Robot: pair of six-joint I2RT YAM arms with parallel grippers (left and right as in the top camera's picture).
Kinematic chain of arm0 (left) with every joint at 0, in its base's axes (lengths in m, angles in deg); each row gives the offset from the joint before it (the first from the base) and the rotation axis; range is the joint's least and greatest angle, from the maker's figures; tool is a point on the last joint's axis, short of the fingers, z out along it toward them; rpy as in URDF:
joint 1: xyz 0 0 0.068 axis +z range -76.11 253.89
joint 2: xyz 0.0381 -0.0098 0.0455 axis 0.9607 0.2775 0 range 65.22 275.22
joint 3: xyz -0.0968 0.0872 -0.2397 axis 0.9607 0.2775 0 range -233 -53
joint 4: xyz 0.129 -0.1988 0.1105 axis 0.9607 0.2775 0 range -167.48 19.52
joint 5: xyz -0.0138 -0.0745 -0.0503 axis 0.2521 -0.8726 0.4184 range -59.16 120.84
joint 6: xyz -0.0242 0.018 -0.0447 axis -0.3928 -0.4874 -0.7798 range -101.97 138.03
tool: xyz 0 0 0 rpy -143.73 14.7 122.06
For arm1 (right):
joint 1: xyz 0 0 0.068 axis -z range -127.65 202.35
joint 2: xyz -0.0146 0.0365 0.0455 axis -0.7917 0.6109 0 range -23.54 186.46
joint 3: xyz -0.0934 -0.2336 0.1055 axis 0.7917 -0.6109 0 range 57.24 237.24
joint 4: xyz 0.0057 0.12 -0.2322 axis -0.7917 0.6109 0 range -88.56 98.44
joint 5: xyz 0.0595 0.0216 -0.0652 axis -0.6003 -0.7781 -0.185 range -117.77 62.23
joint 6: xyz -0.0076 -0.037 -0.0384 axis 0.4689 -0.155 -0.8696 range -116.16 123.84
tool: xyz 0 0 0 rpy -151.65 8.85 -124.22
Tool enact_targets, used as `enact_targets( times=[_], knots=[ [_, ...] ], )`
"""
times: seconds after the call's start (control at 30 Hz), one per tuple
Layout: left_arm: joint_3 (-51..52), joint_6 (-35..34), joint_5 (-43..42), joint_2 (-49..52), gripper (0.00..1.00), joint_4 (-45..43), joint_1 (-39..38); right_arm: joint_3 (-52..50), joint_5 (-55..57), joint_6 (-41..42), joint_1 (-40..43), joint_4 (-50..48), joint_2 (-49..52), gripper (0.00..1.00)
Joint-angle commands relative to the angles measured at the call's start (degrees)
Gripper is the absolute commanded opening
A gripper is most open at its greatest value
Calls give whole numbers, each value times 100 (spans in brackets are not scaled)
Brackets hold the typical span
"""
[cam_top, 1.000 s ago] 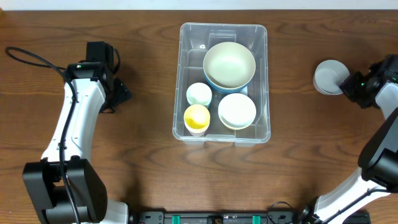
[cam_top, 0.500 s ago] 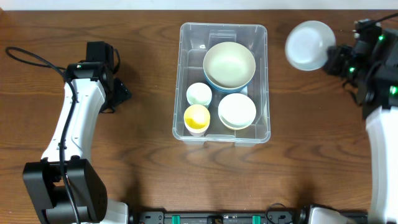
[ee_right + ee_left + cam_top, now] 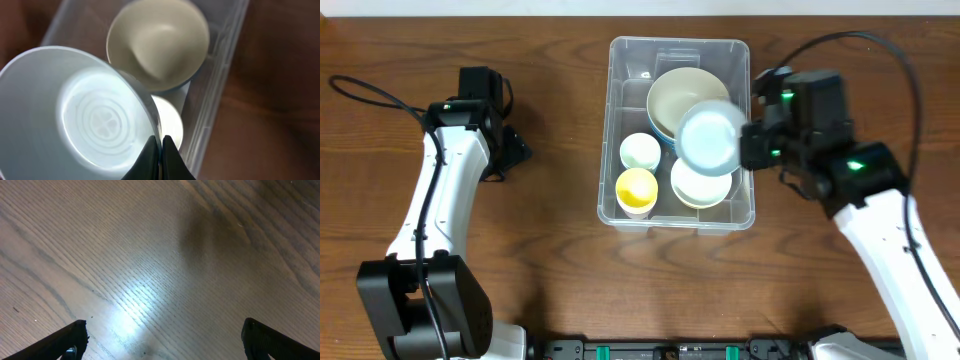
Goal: Pack container
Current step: 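Carry the light blue bowl and lower it onto the white bowl, then open the right gripper and lift it away from the bin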
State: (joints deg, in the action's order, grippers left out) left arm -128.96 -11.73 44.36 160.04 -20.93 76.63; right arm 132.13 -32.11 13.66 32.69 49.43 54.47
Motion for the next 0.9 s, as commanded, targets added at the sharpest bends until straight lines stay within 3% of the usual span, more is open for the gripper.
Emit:
enact_targets(
  times=[0.0, 0.3, 0.57, 0.87],
  knots=[
    [9, 15, 70, -22, 98, 11, 9, -13, 535, -46, -275, 87, 293, 1],
    [9, 15, 70, -22, 98, 11, 9, -13, 625, 44, -332, 245, 931, 4],
    [9, 15, 70, -22, 98, 11, 9, -11, 627, 35, -332, 210, 994, 36],
    [9, 15, 70, -22, 98, 11, 9, 17, 968, 164, 44, 83, 369, 42]
  ],
)
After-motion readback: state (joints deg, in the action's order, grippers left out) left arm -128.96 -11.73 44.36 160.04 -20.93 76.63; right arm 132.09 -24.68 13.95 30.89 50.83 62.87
